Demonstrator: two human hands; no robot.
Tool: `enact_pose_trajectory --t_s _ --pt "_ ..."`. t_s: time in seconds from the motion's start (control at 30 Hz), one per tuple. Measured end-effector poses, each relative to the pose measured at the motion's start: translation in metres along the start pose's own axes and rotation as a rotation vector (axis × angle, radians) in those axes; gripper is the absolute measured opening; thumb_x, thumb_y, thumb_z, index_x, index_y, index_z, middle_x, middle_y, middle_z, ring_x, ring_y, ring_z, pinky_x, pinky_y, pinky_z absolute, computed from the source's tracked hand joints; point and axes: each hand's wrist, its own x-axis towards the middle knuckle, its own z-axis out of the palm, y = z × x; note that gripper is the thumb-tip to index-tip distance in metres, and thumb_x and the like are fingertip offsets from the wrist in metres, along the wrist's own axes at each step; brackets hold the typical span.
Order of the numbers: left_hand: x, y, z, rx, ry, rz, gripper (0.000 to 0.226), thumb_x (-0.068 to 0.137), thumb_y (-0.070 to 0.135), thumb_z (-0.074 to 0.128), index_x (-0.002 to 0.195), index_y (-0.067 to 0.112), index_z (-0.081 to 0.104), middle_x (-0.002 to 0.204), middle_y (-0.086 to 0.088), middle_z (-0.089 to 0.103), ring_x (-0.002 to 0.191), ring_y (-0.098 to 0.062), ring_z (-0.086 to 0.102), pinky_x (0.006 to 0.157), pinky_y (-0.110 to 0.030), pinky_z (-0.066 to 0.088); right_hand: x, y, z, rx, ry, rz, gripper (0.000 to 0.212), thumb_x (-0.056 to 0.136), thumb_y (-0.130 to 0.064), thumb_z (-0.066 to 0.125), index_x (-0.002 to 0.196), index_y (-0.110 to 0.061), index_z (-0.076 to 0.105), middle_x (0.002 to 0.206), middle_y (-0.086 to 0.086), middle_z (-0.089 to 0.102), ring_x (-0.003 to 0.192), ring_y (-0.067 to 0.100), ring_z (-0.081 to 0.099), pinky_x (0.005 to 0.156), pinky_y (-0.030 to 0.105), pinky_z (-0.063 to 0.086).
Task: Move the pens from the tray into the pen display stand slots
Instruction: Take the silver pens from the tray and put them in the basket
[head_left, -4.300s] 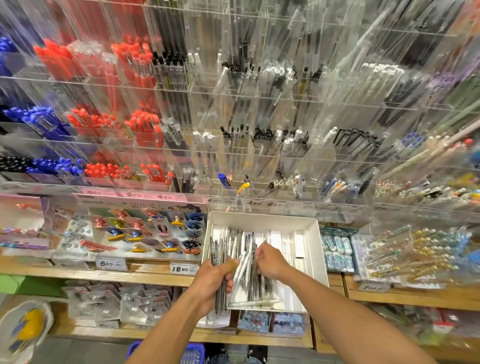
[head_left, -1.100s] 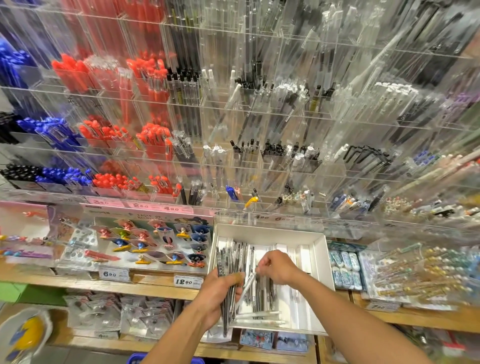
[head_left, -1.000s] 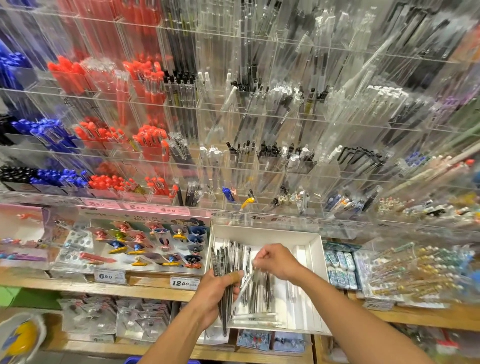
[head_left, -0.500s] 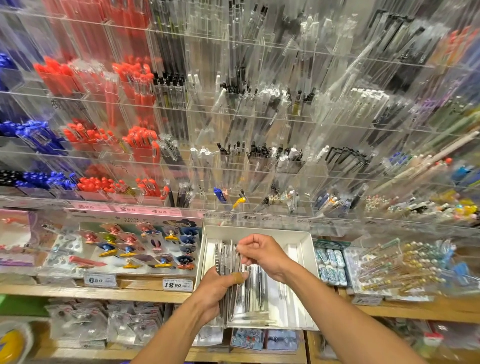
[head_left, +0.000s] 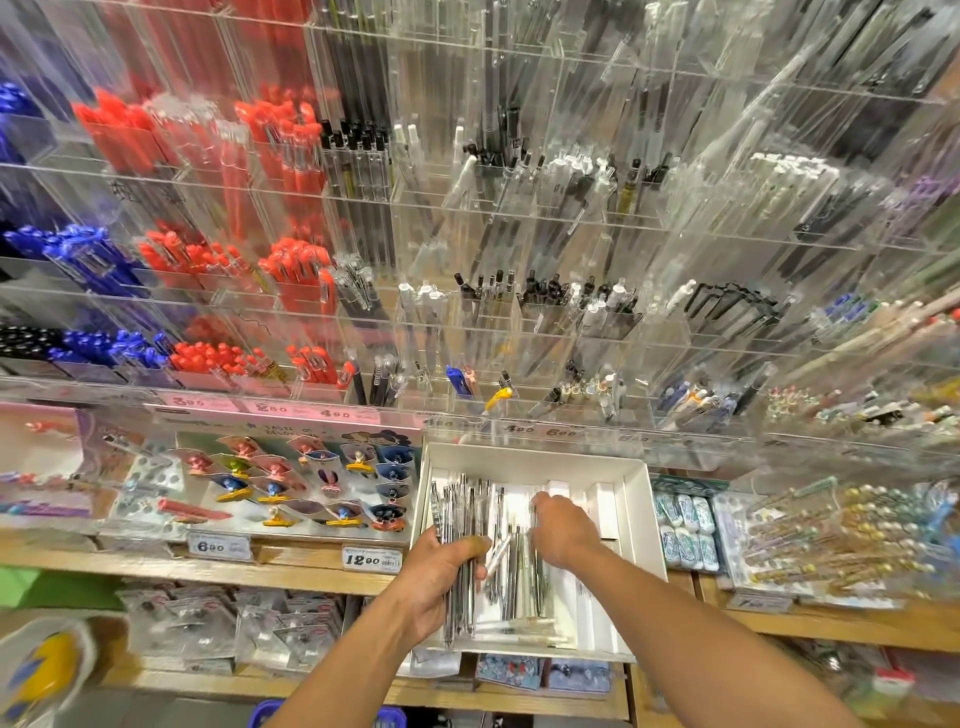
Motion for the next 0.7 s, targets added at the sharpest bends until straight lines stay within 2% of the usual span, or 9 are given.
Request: enact_pose_trajectory --t_s 0.1,0.23,0.37,0.43,0.57,0.63,0.7 --pt "0.000 -0.001 -0.003 0.001 0.010 -0.006 0.090 0.075 -0.006 0.076 0.146 0.007 0.022 0.074 -0.019 0.068 0.054 -0.024 0.058 0.046 -0.036 0.054 -0.001 -0.005 0.001 -0.114 0.027 -0.010 0.036 0.094 -0.030 0.060 0.125 -0.013 0.051 0.122 0.009 0.056 0.110 0.029 0.059 0.088 0.038 0.050" --pt "-0.003 -0.004 -0.006 0.004 0.014 -0.001 0.084 0.075 -0.005 0.077 0.139 0.018 0.028 0.076 -0.018 0.072 0.053 -0.022 0.059 0.048 -0.037 0.055 0.001 -0.005 -0.004 -0.239 0.013 -0.036 0.033 0.091 -0.015 0.060 0.123 -0.011 0.053 0.118 0.008 0.061 0.106 0.028 0.062 0.080 0.036 0.050" --pt "-0.005 -0.007 -0.006 0.049 0.037 0.018 0.071 0.078 0.000 0.077 0.132 0.016 0.033 0.075 -0.013 0.074 0.054 -0.019 0.060 0.052 -0.035 0.054 -0.002 -0.008 -0.003 -0.228 -0.029 -0.039 0.022 0.087 -0.011 0.062 0.109 -0.011 0.058 0.106 0.007 0.062 0.096 0.025 0.064 0.069 0.032 0.046" --pt "-0.005 -0.008 -0.006 0.046 0.036 0.019 0.072 0.078 0.000 0.076 0.132 0.018 0.032 0.075 -0.014 0.072 0.054 -0.019 0.060 0.051 -0.036 0.054 -0.004 -0.009 -0.004 -0.126 -0.052 -0.026 0.025 0.088 -0.015 0.066 0.110 -0.011 0.056 0.108 0.006 0.061 0.096 0.024 0.062 0.071 0.031 0.046" --pt "-0.004 -0.007 -0.006 0.065 0.045 0.044 0.059 0.079 -0.001 0.074 0.127 0.003 0.041 0.082 -0.018 0.070 0.058 -0.022 0.061 0.055 -0.037 0.054 -0.009 -0.006 -0.023 0.181 -0.068 -0.030 0.013 0.090 -0.022 0.067 0.096 -0.010 0.063 0.102 0.006 0.062 0.096 0.025 0.065 0.077 0.029 0.049" --pt "-0.005 -0.007 -0.005 0.081 0.047 0.056 0.054 0.080 0.000 0.074 0.124 0.004 0.043 0.083 -0.019 0.071 0.061 -0.023 0.062 0.059 -0.040 0.053 -0.017 -0.006 -0.039 0.471 -0.023 -0.014 0.011 0.089 -0.019 0.069 0.095 -0.013 0.063 0.099 0.004 0.065 0.082 0.018 0.063 0.075 0.029 0.050" --pt "-0.008 -0.005 -0.003 0.089 0.045 0.072 0.052 0.079 0.001 0.077 0.119 0.008 0.045 0.088 -0.016 0.073 0.061 -0.022 0.063 0.060 -0.039 0.054 -0.027 -0.010 -0.058 0.731 -0.035 -0.102 0.009 0.088 -0.014 0.071 0.092 -0.011 0.065 0.083 0.002 0.069 0.069 0.015 0.064 0.071 0.033 0.053"
